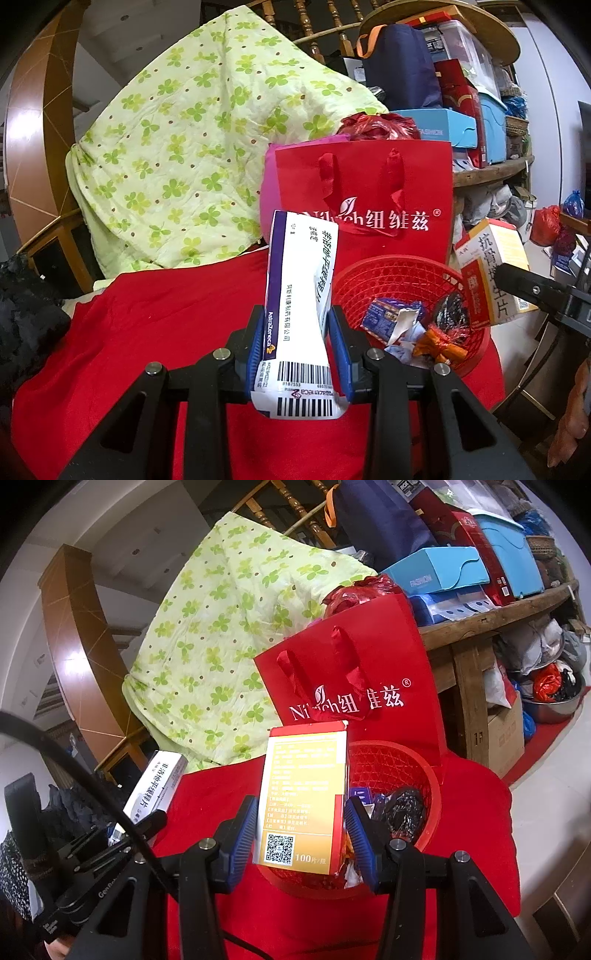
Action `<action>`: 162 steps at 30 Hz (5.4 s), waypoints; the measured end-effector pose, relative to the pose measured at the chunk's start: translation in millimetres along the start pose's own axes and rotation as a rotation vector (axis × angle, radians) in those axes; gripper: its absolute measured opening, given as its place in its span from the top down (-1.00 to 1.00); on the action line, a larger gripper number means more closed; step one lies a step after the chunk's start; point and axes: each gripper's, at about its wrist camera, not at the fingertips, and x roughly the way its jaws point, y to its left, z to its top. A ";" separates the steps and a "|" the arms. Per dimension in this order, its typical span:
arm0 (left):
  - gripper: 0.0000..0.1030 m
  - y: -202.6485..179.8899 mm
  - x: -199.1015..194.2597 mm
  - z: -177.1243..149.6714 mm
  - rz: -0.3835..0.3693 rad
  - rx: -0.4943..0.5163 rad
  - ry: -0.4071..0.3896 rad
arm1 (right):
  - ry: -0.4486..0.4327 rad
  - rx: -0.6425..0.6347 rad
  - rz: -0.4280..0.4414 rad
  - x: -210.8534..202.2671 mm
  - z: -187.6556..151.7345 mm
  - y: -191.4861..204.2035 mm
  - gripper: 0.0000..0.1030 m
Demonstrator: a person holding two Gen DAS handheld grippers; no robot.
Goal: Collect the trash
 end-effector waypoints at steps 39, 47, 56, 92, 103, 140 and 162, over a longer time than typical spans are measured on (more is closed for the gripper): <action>-0.41 5.8 63.7 -14.8 -0.217 -0.095 0.100 | 0.028 0.189 0.040 59.4 3.3 -42.9 -0.36; -0.53 38.1 29.6 -27.4 -0.064 -0.078 0.090 | -0.001 0.053 0.060 22.4 -8.9 -1.6 -0.36; -0.82 48.9 -16.3 -16.1 0.013 -0.073 0.012 | -0.073 -0.069 0.055 -37.2 -10.2 33.3 -0.43; -0.85 68.3 -74.5 -37.5 0.157 -0.087 0.009 | -0.076 -0.209 -0.039 -70.9 -38.2 82.5 -0.49; -0.86 76.7 -78.7 -42.3 0.179 -0.103 0.017 | -0.080 -0.221 -0.113 -66.8 -44.7 94.9 -0.49; -0.87 69.1 -85.3 -43.0 0.195 -0.092 0.013 | -0.090 -0.217 -0.182 -78.9 -52.7 94.9 -0.49; -0.87 52.8 -77.7 -54.1 0.133 -0.079 0.053 | -0.072 -0.224 -0.239 -77.0 -62.2 87.9 -0.49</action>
